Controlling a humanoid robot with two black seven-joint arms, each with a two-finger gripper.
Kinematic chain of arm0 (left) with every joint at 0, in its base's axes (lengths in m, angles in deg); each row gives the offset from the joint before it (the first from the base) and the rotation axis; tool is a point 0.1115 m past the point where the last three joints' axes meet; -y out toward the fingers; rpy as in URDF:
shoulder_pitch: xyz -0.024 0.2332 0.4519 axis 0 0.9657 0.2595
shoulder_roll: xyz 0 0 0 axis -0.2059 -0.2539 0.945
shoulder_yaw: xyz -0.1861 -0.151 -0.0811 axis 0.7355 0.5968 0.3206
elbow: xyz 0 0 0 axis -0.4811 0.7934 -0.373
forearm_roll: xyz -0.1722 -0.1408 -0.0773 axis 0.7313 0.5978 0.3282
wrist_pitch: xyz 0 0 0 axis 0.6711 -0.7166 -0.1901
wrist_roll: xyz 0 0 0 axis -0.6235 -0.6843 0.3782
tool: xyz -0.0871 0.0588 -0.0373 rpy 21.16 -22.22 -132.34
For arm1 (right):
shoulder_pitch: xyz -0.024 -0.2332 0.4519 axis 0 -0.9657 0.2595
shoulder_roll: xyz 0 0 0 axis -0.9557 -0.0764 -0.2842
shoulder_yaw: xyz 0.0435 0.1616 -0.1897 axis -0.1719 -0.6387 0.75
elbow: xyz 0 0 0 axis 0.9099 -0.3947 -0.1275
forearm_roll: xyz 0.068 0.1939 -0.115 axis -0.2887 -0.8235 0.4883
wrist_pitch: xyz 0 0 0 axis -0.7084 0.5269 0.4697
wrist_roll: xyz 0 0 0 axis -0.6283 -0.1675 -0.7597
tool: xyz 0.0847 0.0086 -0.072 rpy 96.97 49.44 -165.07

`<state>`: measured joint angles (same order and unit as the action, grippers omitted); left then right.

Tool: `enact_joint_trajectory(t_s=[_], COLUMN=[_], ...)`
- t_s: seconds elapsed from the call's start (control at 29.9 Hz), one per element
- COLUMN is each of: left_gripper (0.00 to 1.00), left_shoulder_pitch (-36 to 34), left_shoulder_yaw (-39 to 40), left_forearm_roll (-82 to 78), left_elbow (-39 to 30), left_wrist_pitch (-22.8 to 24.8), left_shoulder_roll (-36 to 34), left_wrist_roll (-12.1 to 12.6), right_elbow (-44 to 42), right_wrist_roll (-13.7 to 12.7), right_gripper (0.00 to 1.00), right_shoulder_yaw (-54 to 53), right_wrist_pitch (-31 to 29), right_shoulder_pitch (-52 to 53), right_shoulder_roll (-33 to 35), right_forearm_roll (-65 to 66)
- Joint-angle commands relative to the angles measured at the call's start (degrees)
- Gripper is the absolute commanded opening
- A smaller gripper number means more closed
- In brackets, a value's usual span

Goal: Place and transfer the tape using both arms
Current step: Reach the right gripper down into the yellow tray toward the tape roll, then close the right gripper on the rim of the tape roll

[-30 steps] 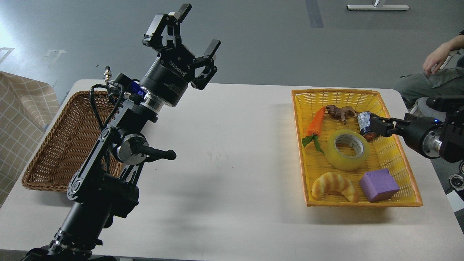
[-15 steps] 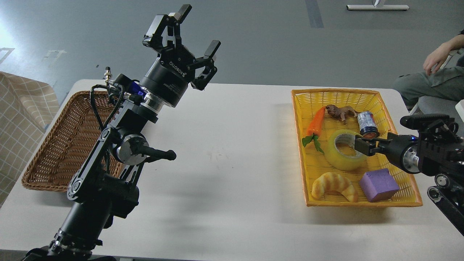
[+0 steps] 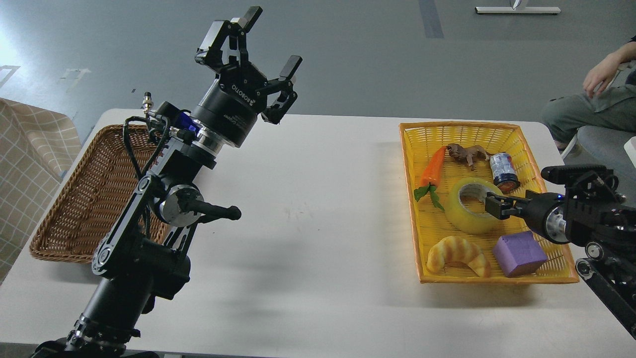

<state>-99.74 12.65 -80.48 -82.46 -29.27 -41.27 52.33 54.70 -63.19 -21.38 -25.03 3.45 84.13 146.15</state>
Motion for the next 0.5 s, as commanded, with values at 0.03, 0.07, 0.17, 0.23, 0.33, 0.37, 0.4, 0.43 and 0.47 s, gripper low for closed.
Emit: enact_joint_trajectory(t_s=[0.03,0.07,0.17,0.23,0.33,0.37,0.4,0.43,0.47], left_gripper=[0.98,0.98,0.98,0.98,0.98,0.98,0.98,0.98,0.98], left_shoulder_pitch=[0.0,0.0,0.0,0.0,0.0,0.0,0.09,0.09,0.18], left_shoulder_yaw=[0.0,0.0,0.0,0.0,0.0,0.08,0.09,0.09,0.09], left_forearm_roll=[0.08,0.0,0.08,0.08,0.08,0.08,0.08,0.08,0.08], left_elbow=[0.0,0.0,0.0,0.0,0.0,0.0,0.0,0.0,0.0], left_wrist_pitch=[-0.09,0.0,0.0,0.0,0.0,-0.09,0.0,0.0,0.0], left_shoulder_roll=[0.0,0.0,0.0,0.0,0.0,0.0,0.0,0.0,0.0], left_wrist_roll=[0.0,0.0,0.0,0.0,0.0,0.0,0.0,0.0,0.0], right_elbow=[-0.06,-0.06,-0.06,-0.14,-0.49,-0.76,-0.85,-0.93,-1.11], right_wrist_roll=[-0.05,-0.05,-0.22,-0.31,-0.49,-0.92,-1.1,-1.45,-1.8], right_gripper=[0.8,0.79,0.79,0.78,0.78,0.77,0.76,0.76,0.75], right_shoulder_yaw=[0.02,0.02,0.02,0.02,0.02,0.02,0.02,0.02,0.02], right_wrist_pitch=[0.0,0.0,0.0,0.0,0.0,0.0,0.0,0.0,0.0], right_shoulder_pitch=[0.0,0.0,0.0,0.0,-0.09,-0.09,-0.09,-0.09,-0.09], right_shoulder_roll=[-0.36,-0.53,-0.88,-1.06,-1.24,-1.41,-1.59,-1.67,-1.76], right_forearm_roll=[0.0,0.0,0.18,0.18,0.35,0.35,0.44,0.44,0.53])
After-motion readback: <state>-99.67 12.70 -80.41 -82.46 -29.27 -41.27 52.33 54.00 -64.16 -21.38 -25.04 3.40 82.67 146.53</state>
